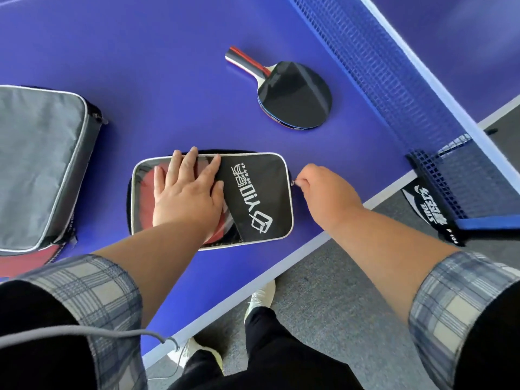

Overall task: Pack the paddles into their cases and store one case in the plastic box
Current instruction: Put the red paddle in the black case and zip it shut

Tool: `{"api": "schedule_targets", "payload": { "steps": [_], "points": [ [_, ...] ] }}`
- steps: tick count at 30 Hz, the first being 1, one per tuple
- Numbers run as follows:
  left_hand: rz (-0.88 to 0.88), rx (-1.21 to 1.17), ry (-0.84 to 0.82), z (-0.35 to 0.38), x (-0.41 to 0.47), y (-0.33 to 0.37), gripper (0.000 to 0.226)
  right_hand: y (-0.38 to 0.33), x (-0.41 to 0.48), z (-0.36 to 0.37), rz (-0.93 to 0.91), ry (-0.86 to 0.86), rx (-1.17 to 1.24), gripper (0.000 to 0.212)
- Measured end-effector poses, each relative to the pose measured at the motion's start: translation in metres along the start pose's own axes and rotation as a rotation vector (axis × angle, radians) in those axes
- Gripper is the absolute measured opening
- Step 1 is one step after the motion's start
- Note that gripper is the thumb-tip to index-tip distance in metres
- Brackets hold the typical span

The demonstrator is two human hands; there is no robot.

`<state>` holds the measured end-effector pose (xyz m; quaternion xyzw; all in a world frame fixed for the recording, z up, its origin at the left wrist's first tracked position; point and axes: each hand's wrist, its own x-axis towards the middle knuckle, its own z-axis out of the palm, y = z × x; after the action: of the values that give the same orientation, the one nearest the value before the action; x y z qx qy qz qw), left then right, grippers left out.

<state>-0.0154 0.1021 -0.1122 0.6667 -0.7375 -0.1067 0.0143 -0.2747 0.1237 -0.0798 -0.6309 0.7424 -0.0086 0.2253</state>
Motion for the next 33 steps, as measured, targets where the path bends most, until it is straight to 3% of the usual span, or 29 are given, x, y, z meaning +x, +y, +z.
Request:
{"api": "schedule_targets", "payload": {
  "steps": [5, 10, 12, 16, 18, 20, 24, 33],
  "points": [
    [-0.008, 0.013, 0.004, -0.003, -0.001, 0.003, 0.054, -0.018, 0.057, -0.026, -0.077, -0.062, -0.076, 0.014],
    [-0.079, 0.003, 0.007, -0.004, 0.003, 0.004, 0.055, -0.035, 0.091, -0.035, -0.242, -0.131, -0.236, 0.019],
    [-0.085, 0.014, 0.005, -0.003, 0.003, 0.004, 0.054, -0.032, 0.102, -0.038, -0.261, -0.19, -0.107, 0.016],
    [-0.096, 0.009, 0.025, -0.003, 0.003, 0.004, 0.051, -0.016, 0.112, -0.036, -0.02, -0.276, 0.425, 0.003],
    [-0.1, 0.012, 0.032, -0.002, 0.003, 0.004, 0.05, -0.007, 0.113, -0.03, -0.038, -0.304, 0.48, 0.015],
    [-0.098, 0.021, 0.031, -0.001, 0.003, 0.004, 0.05, -0.003, 0.112, -0.028, -0.145, -0.272, 0.36, 0.026],
    [-0.101, 0.025, 0.022, -0.002, 0.004, 0.005, 0.049, -0.008, 0.117, -0.028, -0.306, -0.194, 0.148, 0.019],
    [-0.104, 0.018, 0.015, -0.007, 0.003, 0.007, 0.05, -0.025, 0.141, -0.034, -0.478, -0.324, -0.054, 0.024]
  ]
}}
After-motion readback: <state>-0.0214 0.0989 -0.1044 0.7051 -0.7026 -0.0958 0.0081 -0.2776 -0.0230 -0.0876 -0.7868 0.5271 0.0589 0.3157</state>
